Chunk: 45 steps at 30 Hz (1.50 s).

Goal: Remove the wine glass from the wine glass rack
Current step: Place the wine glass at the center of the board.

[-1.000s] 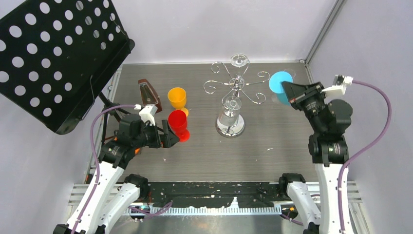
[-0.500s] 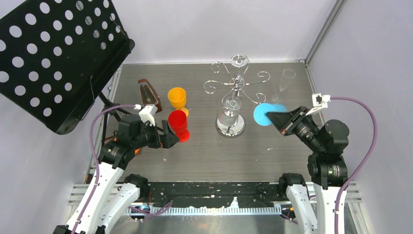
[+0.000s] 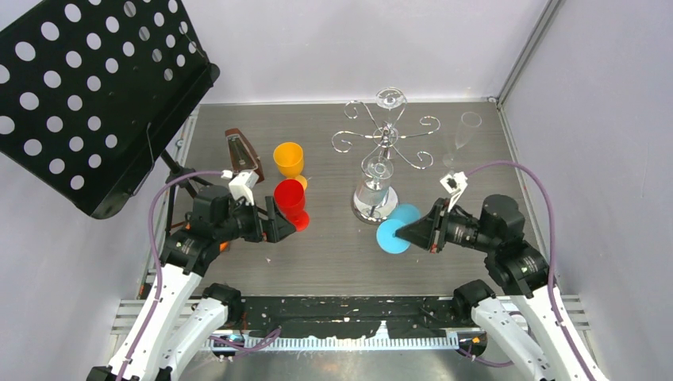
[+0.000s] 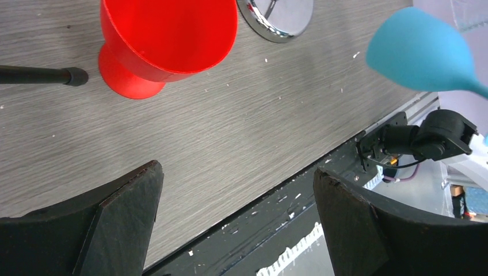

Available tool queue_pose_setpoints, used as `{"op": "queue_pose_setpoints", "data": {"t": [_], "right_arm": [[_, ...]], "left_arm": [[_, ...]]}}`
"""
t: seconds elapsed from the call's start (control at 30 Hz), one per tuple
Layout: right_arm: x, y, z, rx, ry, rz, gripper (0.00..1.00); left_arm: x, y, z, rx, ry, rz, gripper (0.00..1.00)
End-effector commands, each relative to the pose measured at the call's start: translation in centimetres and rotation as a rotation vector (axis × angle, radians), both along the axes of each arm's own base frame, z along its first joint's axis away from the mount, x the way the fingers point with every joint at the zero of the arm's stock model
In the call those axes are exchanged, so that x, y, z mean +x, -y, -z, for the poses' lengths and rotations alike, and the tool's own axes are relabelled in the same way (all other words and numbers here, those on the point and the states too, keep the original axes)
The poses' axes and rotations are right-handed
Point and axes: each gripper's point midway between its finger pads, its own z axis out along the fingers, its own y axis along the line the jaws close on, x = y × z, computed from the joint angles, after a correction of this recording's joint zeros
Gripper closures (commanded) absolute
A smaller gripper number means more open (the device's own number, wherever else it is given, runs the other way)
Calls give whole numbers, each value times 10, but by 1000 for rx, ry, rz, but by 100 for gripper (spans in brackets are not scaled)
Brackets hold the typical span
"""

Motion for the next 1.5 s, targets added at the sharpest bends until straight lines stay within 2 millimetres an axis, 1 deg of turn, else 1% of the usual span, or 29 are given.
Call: {"op": "queue_pose_setpoints", "data": {"t": [0.0, 0.1, 0.23, 0.3, 0.33, 0.37, 0.4, 0.53, 0.57, 0.6, 0.63, 0.67, 0.73, 0.87, 0.9, 0.93, 0.97, 1.0, 1.03, 1.07, 1.1, 1.13, 1.17, 1.2, 1.23, 1.27, 1.3, 1.43, 1.47], "right_arm": [[2, -16, -11, 17, 95, -40, 94], [-3, -28, -5, 14, 91, -97, 94], [-15, -47, 0, 3, 120, -193, 94], [-27, -59, -3, 8, 157, -257, 94], [-26, -62, -2, -2, 173, -258, 94], [-32, -67, -6, 3, 192, -286, 94], [-30, -70, -4, -8, 207, -285, 94], [-39, -85, -9, -6, 278, -337, 94], [-43, -91, -13, -3, 312, -360, 94], [-44, -97, -9, -20, 317, -372, 94], [-49, -103, -12, -30, 352, -391, 94], [-55, -111, -9, -47, 357, -420, 94], [-50, -121, -6, -87, 383, -410, 94], [-57, -143, -10, -81, 464, -438, 94], [-51, -147, -9, -101, 490, -415, 94], [-56, -150, -13, -100, 513, -421, 94], [-52, -153, -12, -121, 542, -407, 94], [-57, -157, -16, -114, 578, -420, 94], [-57, -161, -14, -127, 592, -416, 94], [-62, -165, -18, -121, 626, -430, 94], [-61, -169, -15, -135, 632, -425, 94], [-65, -173, -17, -138, 667, -436, 94], [-63, -177, -13, -159, 675, -431, 94], [-67, -181, -18, -150, 709, -438, 94], [-67, -185, -16, -160, 721, -436, 94], [-70, -189, -21, -157, 759, -435, 94], [-71, -193, -19, -167, 775, -436, 94], [-77, -206, -21, -185, 894, -433, 94], [-79, -209, -25, -175, 923, -432, 94]], "left_arm": [[-4, 11, -23, -79, 39, 45, 0], [-10, 13, -27, -104, 30, 51, 0], [-17, 14, -33, -127, 17, 55, 0], [-21, 18, -37, -157, 3, 69, 0], [-23, 20, -38, -173, -8, 78, 0], [-26, 23, -41, -191, -17, 91, 0], [-28, 25, -43, -208, -25, 103, 0], [-37, 33, -49, -271, -48, 142, 1], [-39, 34, -49, -279, -55, 147, 1], [-41, 35, -49, -287, -62, 154, 0], [-43, 36, -50, -295, -68, 163, 1], [-46, 37, -51, -307, -78, 176, 1], [-51, 39, -52, -325, -88, 191, 1], [-60, 39, -54, -336, -96, 209, 1], [-63, 39, -54, -337, -98, 212, 1], [-66, 39, -54, -341, -100, 220, 1], [-69, 39, -55, -347, -102, 227, 1], [-72, 39, -56, -352, -104, 232, 1], [-74, 39, -56, -358, -109, 236, 1], [-76, 39, -57, -366, -111, 241, 1], [-78, 40, -57, -375, -115, 245, 1], [-79, 41, -57, -384, -118, 251, 1], [-81, 41, -58, -392, -117, 256, 1], [-82, 42, -59, -399, -118, 259, 1], [-83, 42, -59, -402, -120, 260, 1], [-84, 42, -59, -406, -120, 262, 1], [-85, 42, -60, -409, -121, 269, 1], [-89, 43, -60, -419, -129, 284, 1], [-89, 43, -60, -418, -129, 284, 1]]}}
